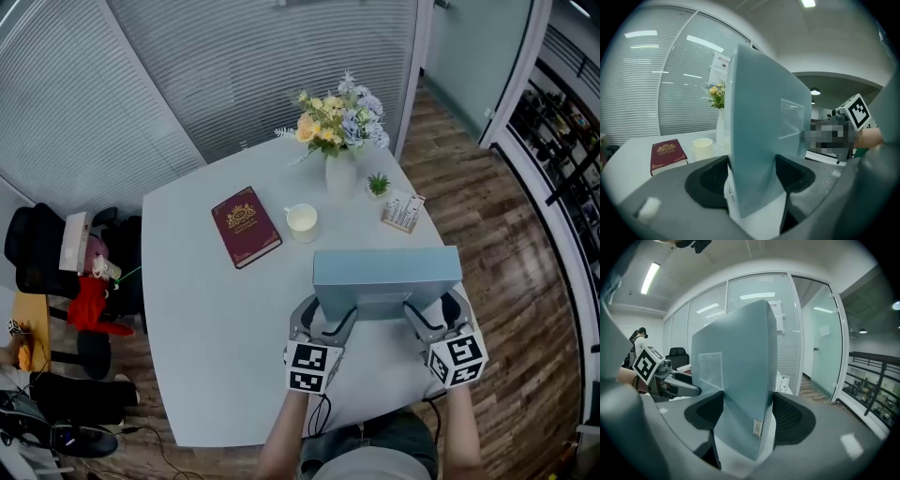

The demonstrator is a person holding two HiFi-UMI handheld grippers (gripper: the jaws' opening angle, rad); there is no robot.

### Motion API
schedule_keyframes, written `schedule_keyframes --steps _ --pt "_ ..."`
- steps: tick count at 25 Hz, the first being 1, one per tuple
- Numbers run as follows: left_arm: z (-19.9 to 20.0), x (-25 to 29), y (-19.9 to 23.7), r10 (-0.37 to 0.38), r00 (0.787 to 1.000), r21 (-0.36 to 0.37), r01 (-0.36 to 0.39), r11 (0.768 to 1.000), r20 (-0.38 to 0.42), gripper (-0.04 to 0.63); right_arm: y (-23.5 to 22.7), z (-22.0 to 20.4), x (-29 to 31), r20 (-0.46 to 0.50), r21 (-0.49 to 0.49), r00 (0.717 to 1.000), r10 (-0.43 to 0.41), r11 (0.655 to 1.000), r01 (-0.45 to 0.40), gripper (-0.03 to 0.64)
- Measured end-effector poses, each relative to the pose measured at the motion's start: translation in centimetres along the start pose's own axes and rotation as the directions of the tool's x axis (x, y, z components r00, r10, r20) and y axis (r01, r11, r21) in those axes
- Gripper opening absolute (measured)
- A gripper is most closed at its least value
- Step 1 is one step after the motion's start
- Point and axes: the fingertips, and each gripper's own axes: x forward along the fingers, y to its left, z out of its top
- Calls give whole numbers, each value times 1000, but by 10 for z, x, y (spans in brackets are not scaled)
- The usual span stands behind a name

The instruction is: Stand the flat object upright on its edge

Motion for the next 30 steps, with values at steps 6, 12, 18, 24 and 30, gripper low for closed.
schedule_keyframes --steps 6,12,18,24,30 --pt "-3 -2 -3 -3 1000 5 3 1000 19 336 2 -4 -4 20 -2 1000 -9 1000 9 357" --pt "-10 -7 -8 2 1000 4 -2 1000 9 336 7 -9 -11 30 2 999 -26 1000 26 359" --pt "-14 -13 -13 0 1000 -36 0 999 -4 336 10 -14 -17 34 27 998 -44 999 43 359" --pt "-15 -16 -15 -4 1000 -54 4 999 -6 336 12 -19 -20 28 52 997 -68 996 66 360" --pt "-12 -21 -15 7 1000 -62 -6 998 12 344 11 -22 -24 20 60 994 -111 992 109 433"
